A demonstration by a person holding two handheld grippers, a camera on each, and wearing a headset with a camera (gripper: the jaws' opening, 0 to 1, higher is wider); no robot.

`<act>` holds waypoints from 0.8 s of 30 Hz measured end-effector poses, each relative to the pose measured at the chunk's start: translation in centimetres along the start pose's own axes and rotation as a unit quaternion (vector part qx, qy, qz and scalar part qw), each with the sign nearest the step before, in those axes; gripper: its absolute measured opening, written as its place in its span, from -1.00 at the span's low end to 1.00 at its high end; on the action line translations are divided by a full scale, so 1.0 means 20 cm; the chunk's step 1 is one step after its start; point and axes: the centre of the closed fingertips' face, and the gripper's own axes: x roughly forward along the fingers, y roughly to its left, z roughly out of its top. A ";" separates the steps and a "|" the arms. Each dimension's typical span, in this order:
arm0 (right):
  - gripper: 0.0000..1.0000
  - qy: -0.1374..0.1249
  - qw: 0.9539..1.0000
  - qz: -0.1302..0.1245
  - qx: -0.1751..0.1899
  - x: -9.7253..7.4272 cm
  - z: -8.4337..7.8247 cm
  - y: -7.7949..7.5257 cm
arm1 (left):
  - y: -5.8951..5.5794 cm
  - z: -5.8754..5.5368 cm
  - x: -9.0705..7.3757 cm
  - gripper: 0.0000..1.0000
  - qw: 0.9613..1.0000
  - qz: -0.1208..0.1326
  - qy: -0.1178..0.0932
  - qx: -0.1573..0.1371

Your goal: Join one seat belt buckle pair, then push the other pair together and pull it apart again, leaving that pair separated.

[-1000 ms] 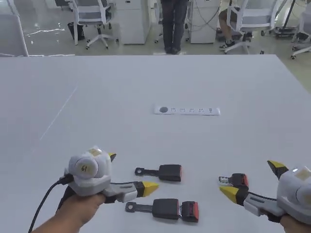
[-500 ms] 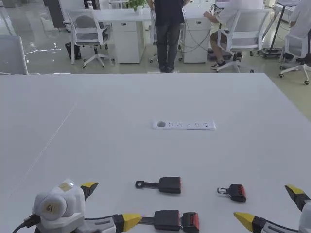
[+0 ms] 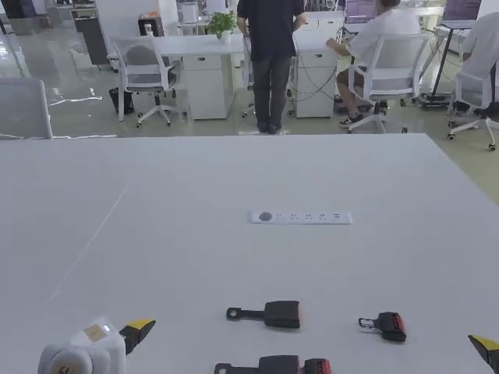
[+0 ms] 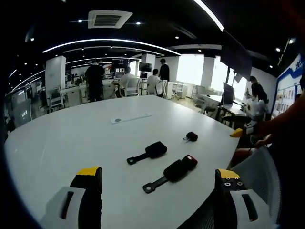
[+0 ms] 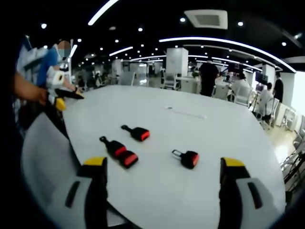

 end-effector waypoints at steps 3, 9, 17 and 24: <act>1.00 -0.002 1.000 -0.003 0.006 0.00 0.00 0.00 | -0.01 0.02 0.00 1.00 1.000 0.003 -0.002 0.005; 1.00 -0.004 1.000 -0.011 0.014 -0.01 -0.01 0.00 | 0.00 0.03 0.00 1.00 1.000 0.002 -0.008 0.005; 1.00 -0.002 1.000 -0.013 0.014 -0.03 -0.02 0.02 | 0.00 0.02 0.00 1.00 1.000 0.001 -0.008 0.001; 1.00 0.000 1.000 -0.014 0.012 -0.03 -0.02 0.02 | 0.00 0.01 0.00 1.00 1.000 -0.003 -0.008 0.001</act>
